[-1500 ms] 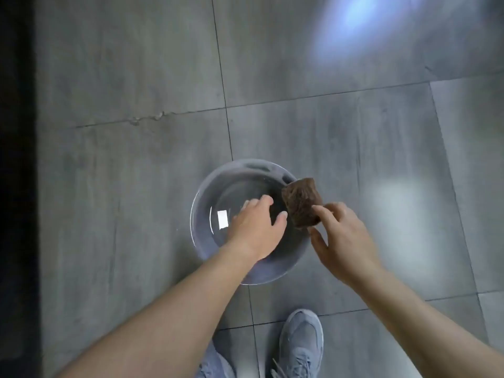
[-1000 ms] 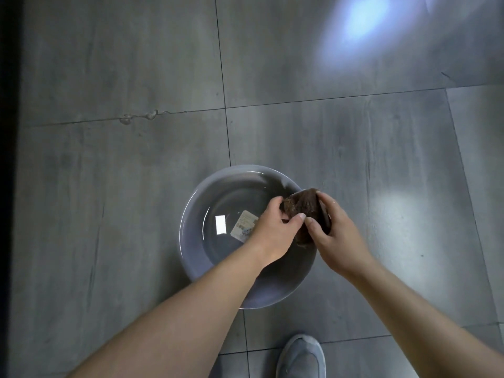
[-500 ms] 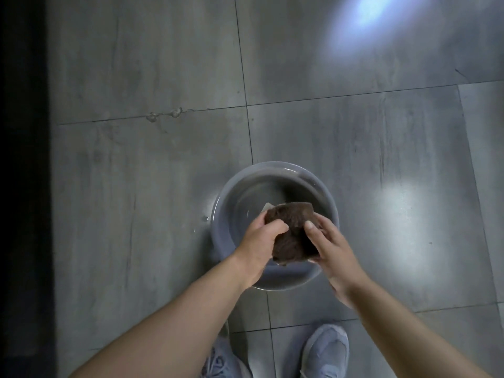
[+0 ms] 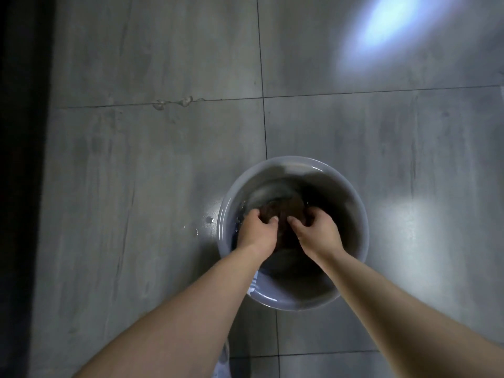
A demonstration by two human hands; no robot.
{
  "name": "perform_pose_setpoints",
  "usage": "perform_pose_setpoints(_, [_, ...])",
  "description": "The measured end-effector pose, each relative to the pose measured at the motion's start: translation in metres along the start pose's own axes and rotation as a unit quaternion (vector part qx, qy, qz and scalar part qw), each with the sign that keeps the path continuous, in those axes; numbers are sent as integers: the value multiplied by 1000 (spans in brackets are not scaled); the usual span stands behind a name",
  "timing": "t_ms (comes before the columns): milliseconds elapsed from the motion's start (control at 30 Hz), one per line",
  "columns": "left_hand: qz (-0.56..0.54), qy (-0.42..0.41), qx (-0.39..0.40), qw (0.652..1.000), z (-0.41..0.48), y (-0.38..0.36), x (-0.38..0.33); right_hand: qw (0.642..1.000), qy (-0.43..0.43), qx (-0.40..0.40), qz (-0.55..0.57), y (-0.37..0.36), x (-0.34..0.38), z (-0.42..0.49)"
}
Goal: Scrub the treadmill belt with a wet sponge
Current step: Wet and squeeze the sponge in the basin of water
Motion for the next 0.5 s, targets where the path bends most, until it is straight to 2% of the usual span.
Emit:
perform_pose_setpoints(167, [49,2,-47,998,14,-3,3,1000,-13,-6,-23,-9,-6,16])
perform_pose_setpoints(300, [81,-15,-47,995,5,0,-8,999,7,-15,-47,-8,1,13])
perform_pose_setpoints(400, [9,1,-21,1000,0,2,-7,999,17,6,-40,-7,1,13])
perform_pose_setpoints(500, [-96,18,1,995,-5,3,-6,998,15,44,47,1,-3,12])
Point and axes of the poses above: each hand's wrist, its own z-axis towards the middle knuckle, its own y-axis out of the back of the hand, x = y × z, the point moved 4 cm from there along z, towards the middle knuckle, and after that the axes turned 14 degrees about -z, right-handed, at the moved point
